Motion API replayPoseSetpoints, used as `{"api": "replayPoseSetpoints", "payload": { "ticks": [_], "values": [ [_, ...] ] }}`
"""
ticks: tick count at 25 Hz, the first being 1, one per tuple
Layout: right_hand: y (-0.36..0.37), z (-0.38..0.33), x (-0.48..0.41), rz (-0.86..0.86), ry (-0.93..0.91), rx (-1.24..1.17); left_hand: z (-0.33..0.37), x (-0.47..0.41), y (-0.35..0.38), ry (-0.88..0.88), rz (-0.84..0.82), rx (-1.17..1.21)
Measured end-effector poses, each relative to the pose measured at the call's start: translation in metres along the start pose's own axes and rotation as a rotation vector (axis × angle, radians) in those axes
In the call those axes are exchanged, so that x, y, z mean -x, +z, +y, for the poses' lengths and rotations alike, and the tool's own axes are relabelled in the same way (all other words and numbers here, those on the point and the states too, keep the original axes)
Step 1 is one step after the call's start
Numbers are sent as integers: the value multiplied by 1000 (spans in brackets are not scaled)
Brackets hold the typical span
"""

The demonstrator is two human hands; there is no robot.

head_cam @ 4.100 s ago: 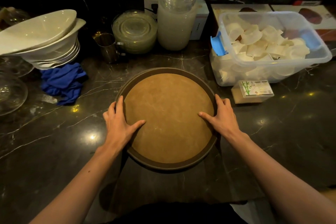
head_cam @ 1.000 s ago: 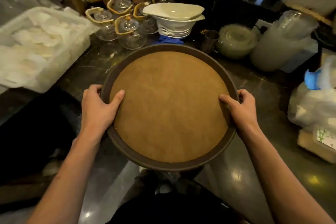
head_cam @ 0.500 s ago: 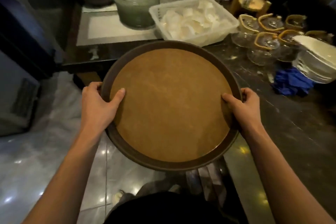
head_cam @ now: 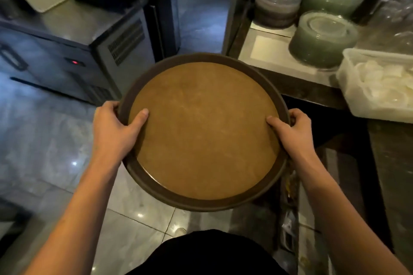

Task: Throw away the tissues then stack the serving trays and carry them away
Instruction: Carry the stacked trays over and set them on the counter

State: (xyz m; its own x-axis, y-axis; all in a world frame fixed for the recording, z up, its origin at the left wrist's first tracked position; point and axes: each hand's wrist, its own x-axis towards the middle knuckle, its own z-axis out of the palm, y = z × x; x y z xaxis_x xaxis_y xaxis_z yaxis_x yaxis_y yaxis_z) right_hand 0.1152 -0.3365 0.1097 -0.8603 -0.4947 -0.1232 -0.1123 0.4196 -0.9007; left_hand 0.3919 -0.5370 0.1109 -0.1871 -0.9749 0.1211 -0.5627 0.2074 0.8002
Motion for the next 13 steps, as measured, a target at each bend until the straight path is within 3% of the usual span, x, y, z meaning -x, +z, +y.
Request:
{"api": "replayPoseSetpoints", "payload": {
  "ticks": [6, 13],
  "values": [
    [121, -63, -27, -137, -64, 49, -56, -65, -67, -110, 111, 0],
    [220, -136, -122, -210, -118, 72, -72, -183, -72, -191, 201, 8]
  ]
}}
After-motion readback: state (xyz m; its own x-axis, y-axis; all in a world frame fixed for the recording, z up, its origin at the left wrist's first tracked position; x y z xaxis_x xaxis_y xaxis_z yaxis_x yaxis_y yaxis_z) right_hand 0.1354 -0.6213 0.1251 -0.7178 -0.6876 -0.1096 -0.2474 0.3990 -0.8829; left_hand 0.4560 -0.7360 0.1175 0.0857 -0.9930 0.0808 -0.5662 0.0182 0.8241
